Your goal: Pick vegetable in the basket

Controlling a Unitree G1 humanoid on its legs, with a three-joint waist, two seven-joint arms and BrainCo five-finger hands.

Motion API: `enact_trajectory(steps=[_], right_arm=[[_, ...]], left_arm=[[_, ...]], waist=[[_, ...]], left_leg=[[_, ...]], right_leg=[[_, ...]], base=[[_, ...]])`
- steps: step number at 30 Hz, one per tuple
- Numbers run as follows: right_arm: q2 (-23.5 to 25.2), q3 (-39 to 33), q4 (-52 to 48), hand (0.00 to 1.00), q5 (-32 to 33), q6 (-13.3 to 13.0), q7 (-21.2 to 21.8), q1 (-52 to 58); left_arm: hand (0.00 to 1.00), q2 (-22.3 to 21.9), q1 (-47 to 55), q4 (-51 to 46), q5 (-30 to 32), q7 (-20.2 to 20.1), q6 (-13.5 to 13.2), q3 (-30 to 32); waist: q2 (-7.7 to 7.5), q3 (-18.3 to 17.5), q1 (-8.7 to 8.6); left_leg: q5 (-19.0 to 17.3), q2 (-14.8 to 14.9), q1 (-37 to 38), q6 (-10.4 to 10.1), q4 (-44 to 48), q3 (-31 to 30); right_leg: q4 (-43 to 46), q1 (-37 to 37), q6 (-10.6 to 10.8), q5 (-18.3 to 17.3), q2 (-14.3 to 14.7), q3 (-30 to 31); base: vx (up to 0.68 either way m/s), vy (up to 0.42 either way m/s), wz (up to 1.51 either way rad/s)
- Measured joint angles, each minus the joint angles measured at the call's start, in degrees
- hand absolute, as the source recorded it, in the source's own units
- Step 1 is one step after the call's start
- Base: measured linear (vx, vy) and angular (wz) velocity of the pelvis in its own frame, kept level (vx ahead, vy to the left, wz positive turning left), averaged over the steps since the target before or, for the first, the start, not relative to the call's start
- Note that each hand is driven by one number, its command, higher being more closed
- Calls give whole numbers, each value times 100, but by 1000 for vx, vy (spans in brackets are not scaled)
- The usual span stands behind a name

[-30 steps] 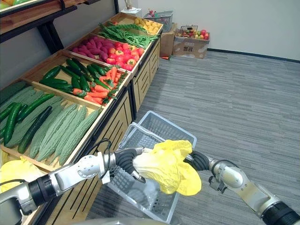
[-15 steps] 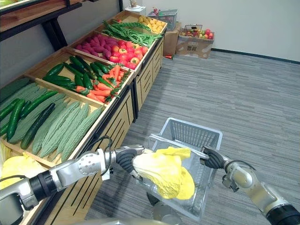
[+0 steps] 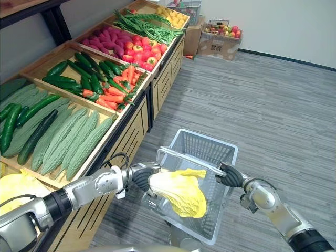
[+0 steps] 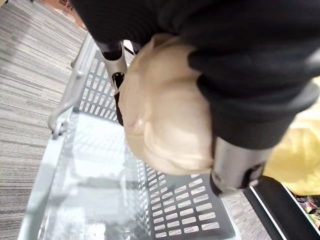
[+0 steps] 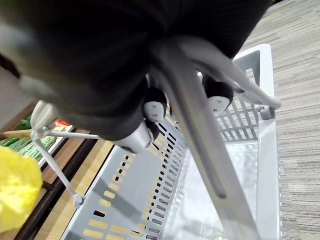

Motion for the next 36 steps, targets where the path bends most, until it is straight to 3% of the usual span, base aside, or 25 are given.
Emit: enact_trajectory(steps=[9,26,27,33,36], right_arm=[[75,19,0,100,2,2,8,-72],[420,96,1,100,9,8,48,-465],[420,98,1,100,9,8,48,-471],[502,100,45,100,9,11,48,-473],[618,98,59,100,6,30,49,-473]], left_arm=[[100,-215,-136,30,28,-46,-2,-292],[100,-945,-425,1242,1347,-32,-23,-828],[0,-992,-425,1345,1353,-30,-22,-833],[0,-1135,-425,1603,1581,115,46,-828],[0,-1347,-422,1839,1783,360,230,-448]], waist=[[-2,34,0],[-75,80,-11],[-76,81,-10],[-105,99,-6],[-156,142,-2]], left_leg=[[1,-3,17,1,-2,20],[1,-14,60,1,-7,136],[1,-14,60,1,-8,136],[9,-21,57,12,-17,119],[29,-57,33,41,-48,48]], right_leg=[[1,5,-8,-10,3,5],[1,-9,-8,-8,38,83],[1,-9,-8,-8,38,83],[11,-4,-7,-8,29,76],[18,-1,-7,-7,-15,40]], base=[[0,0,0],[-1,1,-2],[0,0,0],[-2,-1,1],[-4,-1,8]])
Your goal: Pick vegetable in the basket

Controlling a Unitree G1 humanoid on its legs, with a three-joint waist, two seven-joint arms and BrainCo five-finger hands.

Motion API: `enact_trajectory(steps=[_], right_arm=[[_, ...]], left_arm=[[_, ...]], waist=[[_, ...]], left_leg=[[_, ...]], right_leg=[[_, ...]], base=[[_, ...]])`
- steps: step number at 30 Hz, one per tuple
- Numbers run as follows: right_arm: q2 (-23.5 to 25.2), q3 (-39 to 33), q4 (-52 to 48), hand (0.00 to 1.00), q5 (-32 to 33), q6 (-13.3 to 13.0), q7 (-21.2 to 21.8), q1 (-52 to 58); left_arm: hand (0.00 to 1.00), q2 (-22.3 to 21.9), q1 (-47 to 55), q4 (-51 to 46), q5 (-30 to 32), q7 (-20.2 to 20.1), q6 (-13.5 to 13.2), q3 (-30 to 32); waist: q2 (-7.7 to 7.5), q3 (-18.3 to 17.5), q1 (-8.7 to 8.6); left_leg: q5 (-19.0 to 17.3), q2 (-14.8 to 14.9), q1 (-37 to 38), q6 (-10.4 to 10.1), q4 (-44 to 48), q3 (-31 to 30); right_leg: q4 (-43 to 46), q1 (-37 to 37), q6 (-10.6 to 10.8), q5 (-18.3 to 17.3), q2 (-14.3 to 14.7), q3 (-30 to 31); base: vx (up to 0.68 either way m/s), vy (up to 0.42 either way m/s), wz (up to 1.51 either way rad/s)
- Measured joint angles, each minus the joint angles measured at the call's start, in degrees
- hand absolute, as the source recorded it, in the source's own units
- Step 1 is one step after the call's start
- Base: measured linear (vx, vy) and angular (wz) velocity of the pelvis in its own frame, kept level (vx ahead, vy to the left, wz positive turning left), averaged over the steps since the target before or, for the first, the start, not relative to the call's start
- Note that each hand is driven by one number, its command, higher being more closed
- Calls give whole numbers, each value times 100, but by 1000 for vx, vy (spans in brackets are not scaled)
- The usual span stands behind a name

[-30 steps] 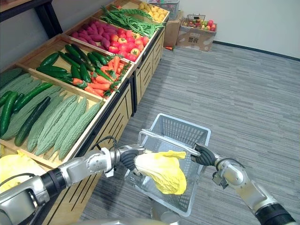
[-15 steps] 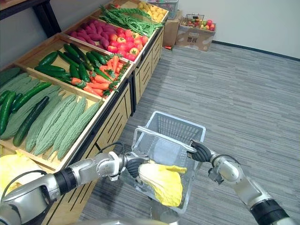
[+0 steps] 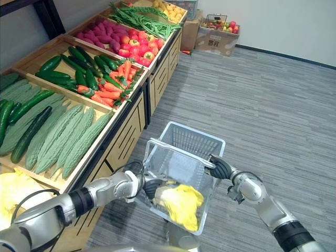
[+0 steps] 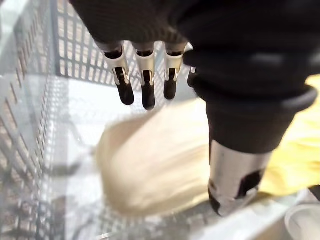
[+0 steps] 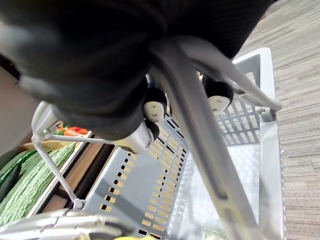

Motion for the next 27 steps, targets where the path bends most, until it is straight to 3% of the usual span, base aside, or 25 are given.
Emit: enact_trajectory(steps=[11,16,20,23,25,27], right_arm=[[142,-166,452,100,-14,34,16,22],[517,-814,824,100,-172,54,-20,177],[872,-1399,1202,100,-306,210,-166,312],[1227,-1943,1651,100,-457,288,-366,390],[1462,-2390,2222,100,-460,382,-558,379],[1586,-2719,2738,100,-461,478,-722,336]], left_arm=[[0,-209,59,167,16,380,216,1016],[0,-148,621,-1019,-102,425,242,1398],[0,5,1425,-2463,-863,256,205,1496],[0,316,2124,-3506,-1876,107,189,1808],[0,570,2587,-4155,-2591,37,195,2248],[0,741,2989,-4584,-3054,-43,196,2678]], waist=[[-32,115,7],[-59,148,78],[-56,150,216],[-51,146,345],[-49,135,486],[-42,128,511]], left_leg=[[117,-148,-169,84,-184,-376],[186,-164,-298,167,-226,-725],[217,-160,-393,203,-226,-1078],[240,-169,-498,242,-212,-1362],[287,-230,-630,305,-245,-1647],[347,-299,-787,365,-288,-1945]], right_leg=[[-14,8,14,10,-201,-222],[-28,50,14,9,-354,-530],[-110,217,12,8,-494,-825],[-138,294,8,5,-598,-1060],[-141,318,2,-15,-712,-1271],[-182,344,6,-19,-844,-1502]], base=[[-23,-14,14],[-35,-38,37],[-50,-32,43],[-47,-24,45],[-62,-31,51],[-46,-21,71]])
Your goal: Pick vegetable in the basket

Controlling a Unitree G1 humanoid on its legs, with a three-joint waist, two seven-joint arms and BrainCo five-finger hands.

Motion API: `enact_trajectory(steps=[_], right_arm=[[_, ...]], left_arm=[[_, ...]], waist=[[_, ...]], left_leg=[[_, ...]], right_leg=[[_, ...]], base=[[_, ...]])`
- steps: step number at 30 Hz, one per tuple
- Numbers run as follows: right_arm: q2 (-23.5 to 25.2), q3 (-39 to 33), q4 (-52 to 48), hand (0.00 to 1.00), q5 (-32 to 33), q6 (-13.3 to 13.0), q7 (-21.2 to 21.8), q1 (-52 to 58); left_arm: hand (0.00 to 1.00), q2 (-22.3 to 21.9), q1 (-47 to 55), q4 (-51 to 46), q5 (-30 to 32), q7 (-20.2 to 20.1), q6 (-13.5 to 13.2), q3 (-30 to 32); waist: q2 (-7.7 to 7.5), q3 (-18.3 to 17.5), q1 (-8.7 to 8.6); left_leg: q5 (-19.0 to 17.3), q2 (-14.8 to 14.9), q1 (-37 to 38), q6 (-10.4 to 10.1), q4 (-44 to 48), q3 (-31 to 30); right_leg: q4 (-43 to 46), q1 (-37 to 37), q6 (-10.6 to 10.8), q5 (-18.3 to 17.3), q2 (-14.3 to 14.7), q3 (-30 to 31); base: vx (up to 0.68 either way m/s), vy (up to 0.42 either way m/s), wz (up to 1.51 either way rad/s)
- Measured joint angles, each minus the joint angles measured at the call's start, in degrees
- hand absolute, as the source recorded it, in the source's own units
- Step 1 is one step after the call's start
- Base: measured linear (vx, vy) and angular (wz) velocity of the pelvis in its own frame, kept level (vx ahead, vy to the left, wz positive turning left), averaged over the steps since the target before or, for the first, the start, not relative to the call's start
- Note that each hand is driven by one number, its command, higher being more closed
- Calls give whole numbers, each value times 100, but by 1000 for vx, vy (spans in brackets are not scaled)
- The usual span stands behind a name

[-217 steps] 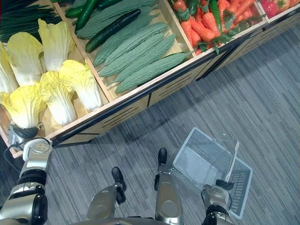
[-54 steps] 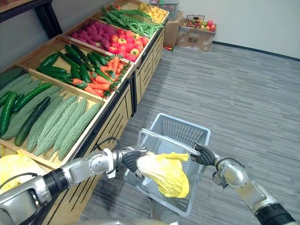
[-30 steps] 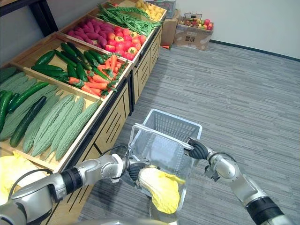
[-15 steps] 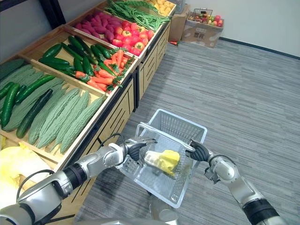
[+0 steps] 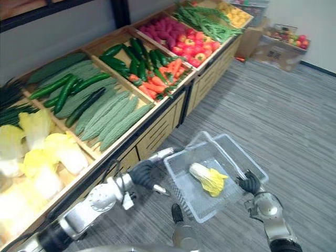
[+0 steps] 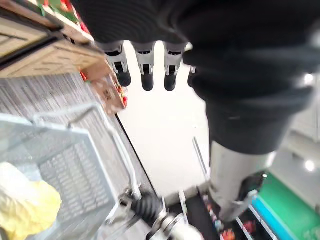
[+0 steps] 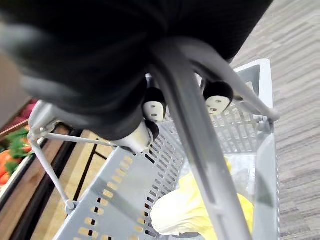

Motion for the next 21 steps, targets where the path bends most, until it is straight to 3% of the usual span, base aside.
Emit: enact_trajectory(steps=[3,7,13,16,21], right_arm=[[265,-597,878,100,0,199,-250,-42],[402,-1174,1799,100,11,358,-507,-57],[558,-2000,2626,100,278,461,-751,46],[747,-2377,2659,100,367,462,-892,111],[977,-2598,2646,100,516,460,-1106,75]], left_arm=[[0,-23,776,-379,-797,-71,4,931],[0,-267,1238,-412,-839,90,8,1840],[0,-1281,1519,390,-96,804,32,3596],[0,-1862,1526,1256,306,1430,246,4841],[0,-2114,1572,2578,540,2039,568,6023]], waist=[[-5,-30,5],[-7,-73,151],[-20,-342,230],[-43,-401,281],[-128,-561,310]], left_leg=[[154,-144,-172,93,-144,-506],[281,-306,-498,225,-201,-1089],[593,-593,-799,367,-462,-2001],[695,-664,-813,387,-571,-2383],[838,-787,-899,364,-785,-2734]], right_leg=[[-152,160,0,1,-189,-435],[-248,225,20,6,-413,-933],[-334,404,20,6,-688,-1811],[-338,575,-49,-47,-753,-2168],[-340,590,-92,-115,-832,-2459]], base=[[-20,-14,79],[-22,-12,81],[-5,4,74],[-30,-13,56],[-41,-6,34]])
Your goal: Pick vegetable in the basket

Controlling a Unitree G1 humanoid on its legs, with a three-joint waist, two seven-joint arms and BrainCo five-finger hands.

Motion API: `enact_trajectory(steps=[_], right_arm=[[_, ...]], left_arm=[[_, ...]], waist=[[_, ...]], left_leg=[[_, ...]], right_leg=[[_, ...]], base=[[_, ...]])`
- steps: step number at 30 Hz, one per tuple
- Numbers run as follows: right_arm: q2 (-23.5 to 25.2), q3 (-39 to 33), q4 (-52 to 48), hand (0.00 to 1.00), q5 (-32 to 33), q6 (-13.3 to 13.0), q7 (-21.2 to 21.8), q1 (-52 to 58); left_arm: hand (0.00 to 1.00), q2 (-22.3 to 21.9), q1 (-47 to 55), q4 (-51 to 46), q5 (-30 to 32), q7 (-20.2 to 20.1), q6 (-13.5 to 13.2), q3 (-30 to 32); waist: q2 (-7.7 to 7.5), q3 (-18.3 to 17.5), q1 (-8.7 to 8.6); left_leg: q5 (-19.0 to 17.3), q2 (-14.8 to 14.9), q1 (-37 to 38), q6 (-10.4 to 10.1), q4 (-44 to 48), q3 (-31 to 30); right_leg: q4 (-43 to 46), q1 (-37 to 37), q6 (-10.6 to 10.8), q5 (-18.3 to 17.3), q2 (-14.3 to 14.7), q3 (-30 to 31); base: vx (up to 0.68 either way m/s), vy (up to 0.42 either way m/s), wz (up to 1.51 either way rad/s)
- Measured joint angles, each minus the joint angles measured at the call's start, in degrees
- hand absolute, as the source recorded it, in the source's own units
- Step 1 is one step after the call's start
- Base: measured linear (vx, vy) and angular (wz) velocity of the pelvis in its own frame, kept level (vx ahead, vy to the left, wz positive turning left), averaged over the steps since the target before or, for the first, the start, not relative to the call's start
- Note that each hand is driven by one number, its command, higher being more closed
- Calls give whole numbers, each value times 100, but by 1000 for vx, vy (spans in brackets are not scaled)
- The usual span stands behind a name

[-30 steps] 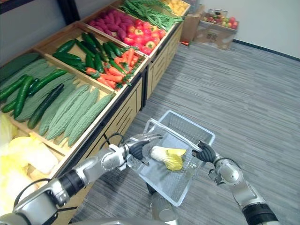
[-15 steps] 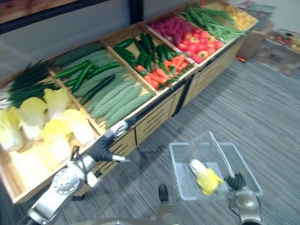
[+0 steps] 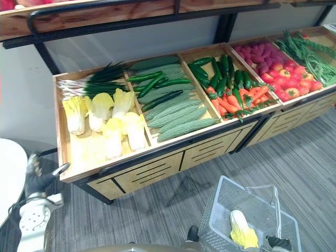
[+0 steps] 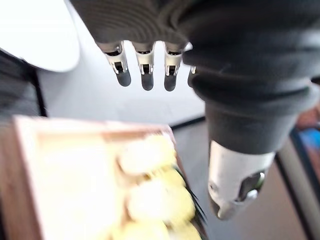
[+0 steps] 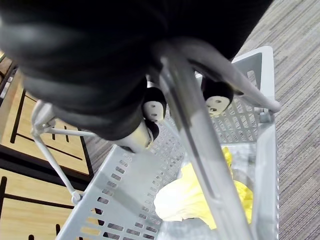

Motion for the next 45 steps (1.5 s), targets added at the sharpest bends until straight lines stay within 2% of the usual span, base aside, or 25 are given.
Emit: enact_trajectory(steps=[1,3,4,8,11,16,25,32,34,36,38,39,40,41,42,43,44,45], right_arm=[[144,-114,-27,100,34,-4,-62,-10],[298,-233,-28,100,58,0,-184,7],[433,-360,-28,100,58,5,-238,4],[610,-466,11,100,58,85,-334,14],[711,-470,47,100,58,109,-463,9],[772,-586,241,100,58,104,-662,-78],[822,-378,247,100,53,67,-827,-87],[966,-381,247,100,62,67,-875,-27],[1021,-388,247,100,145,67,-891,-17],[1060,-392,238,100,194,65,-902,87],[1128,-394,205,100,245,32,-939,80],[1199,-389,136,100,264,0,-968,35],[1278,-367,80,100,268,-75,-1005,-34],[1329,-299,-11,100,269,-83,-1025,-60],[1377,-161,-131,100,281,-91,-1061,-80],[1397,-115,-181,100,286,-92,-1071,-108],[1443,-27,-297,100,402,-92,-1092,-200],[1444,37,-297,100,439,-89,-1099,-199]], left_arm=[[0,-34,-18,633,74,246,112,392],[0,-112,-52,1393,44,540,174,877],[0,-167,-114,2202,-11,733,254,1382],[0,-200,-87,3947,-304,862,464,2206],[0,-277,8,4726,-474,797,602,2362],[0,-439,6,5042,-171,590,616,1960],[0,-450,-104,5044,-169,411,521,651],[0,-452,-54,5003,-171,388,353,259],[0,-450,-54,4990,-168,385,352,224],[0,-439,-45,4980,-150,402,351,114],[0,-410,-57,4943,28,426,351,26],[0,-377,-70,4942,55,439,352,-11],[0,-339,-116,4942,62,471,353,-95],[0,-317,-176,4927,98,516,353,-188],[0,-317,-281,4879,230,545,353,-229],[0,-320,-290,4860,243,550,347,-245],[0,-325,-386,4744,284,562,305,-329],[0,-293,-437,4625,291,566,296,-408]], waist=[[-16,-70,-4],[-22,-141,-6],[-27,-148,-12],[-78,-200,-18],[-96,-228,-18],[-135,-237,-17],[-128,-224,-31],[-137,-211,-26],[-140,-135,-30],[-106,-53,-23],[-131,0,-25],[-165,37,-21],[-156,86,-16],[-132,124,-15],[-78,196,-22],[75,227,-15],[61,370,-41],[51,486,-33]], left_leg=[[31,-14,4,13,-76,-67],[65,-14,15,0,-143,-111],[80,-11,63,-10,-216,-126],[96,-15,150,-35,-323,-146],[193,-40,238,11,-404,-141],[188,-58,419,13,-496,-71],[152,-55,519,-36,-551,77],[75,-37,616,-53,-507,244],[-159,49,596,-56,-142,271],[-696,278,432,-36,740,278],[-993,428,305,-10,1273,426],[-1076,469,276,2,1388,572],[-1155,561,231,26,1451,775],[-1170,616,192,53,1456,936],[-1109,670,171,162,1377,1173],[-1020,739,155,277,1305,1361],[-920,738,139,392,1186,1556],[-821,708,234,422,1024,1732]], right_leg=[[-1,6,5,-55,-5,-65],[-3,26,15,-76,2,-112],[-8,74,27,-99,11,-141],[-10,74,45,-138,23,-146],[-8,99,92,-108,23,-124],[-10,192,97,-107,25,-58],[-10,176,68,-130,43,93],[6,176,104,-178,67,251],[283,165,122,-344,67,306],[1065,17,161,-750,69,412],[1472,-189,199,-863,103,622],[1528,-276,255,-790,131,793],[1499,-443,207,-521,213,990],[1422,-585,180,-186,297,1084],[993,-639,160,526,420,1137],[786,-632,170,766,459,1113],[1563,-856,-93,236,328,607],[2460,-959,-394,-369,155,74]], base=[[-9,-17,16],[1,-22,13],[8,-17,3],[44,0,-1],[82,11,-1],[32,8,-7],[-30,-13,-9],[-11,-15,-12],[20,0,-11],[-9,22,-15],[-7,57,-45],[-48,107,-85],[-78,108,-91],[-134,164,-105],[-129,142,-89],[-160,168,-85],[-160,162,-66],[-130,184,-80]])
